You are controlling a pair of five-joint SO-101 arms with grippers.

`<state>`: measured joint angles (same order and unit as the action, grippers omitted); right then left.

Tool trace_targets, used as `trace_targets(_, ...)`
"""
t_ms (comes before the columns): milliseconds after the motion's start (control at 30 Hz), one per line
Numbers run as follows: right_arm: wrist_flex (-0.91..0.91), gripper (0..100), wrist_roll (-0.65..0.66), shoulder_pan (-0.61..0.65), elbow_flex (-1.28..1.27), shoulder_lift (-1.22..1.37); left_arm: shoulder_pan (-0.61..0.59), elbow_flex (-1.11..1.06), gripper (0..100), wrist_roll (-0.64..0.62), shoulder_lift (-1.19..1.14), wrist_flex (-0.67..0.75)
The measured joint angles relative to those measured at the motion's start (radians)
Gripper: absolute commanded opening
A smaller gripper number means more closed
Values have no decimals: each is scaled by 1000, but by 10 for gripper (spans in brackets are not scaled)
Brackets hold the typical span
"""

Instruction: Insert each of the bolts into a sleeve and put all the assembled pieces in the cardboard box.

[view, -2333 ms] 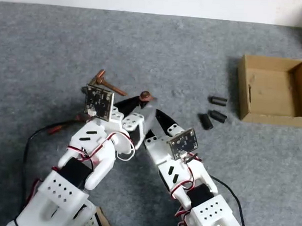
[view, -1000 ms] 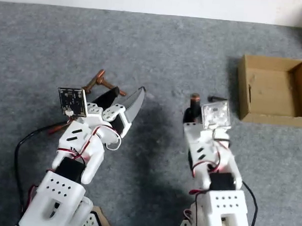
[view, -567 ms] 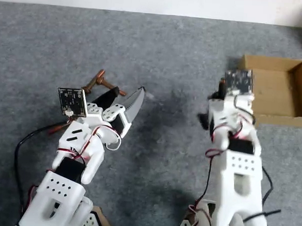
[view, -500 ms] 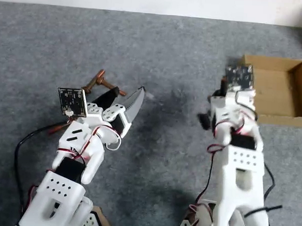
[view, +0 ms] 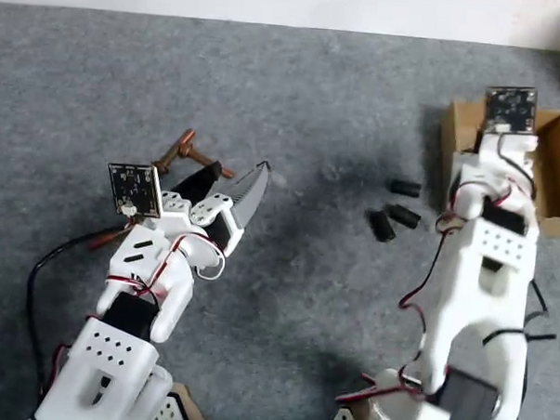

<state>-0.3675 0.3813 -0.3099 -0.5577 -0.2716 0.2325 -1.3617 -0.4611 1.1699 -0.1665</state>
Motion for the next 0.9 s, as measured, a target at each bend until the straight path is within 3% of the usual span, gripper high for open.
trace_targets(500, 0, 5, 55, -60, 315, 413, 0, 0, 245, 0, 0, 0)
trace_targets(900, 9, 6, 84, -64, 353, 577, 0, 0, 245, 0, 0, 0)
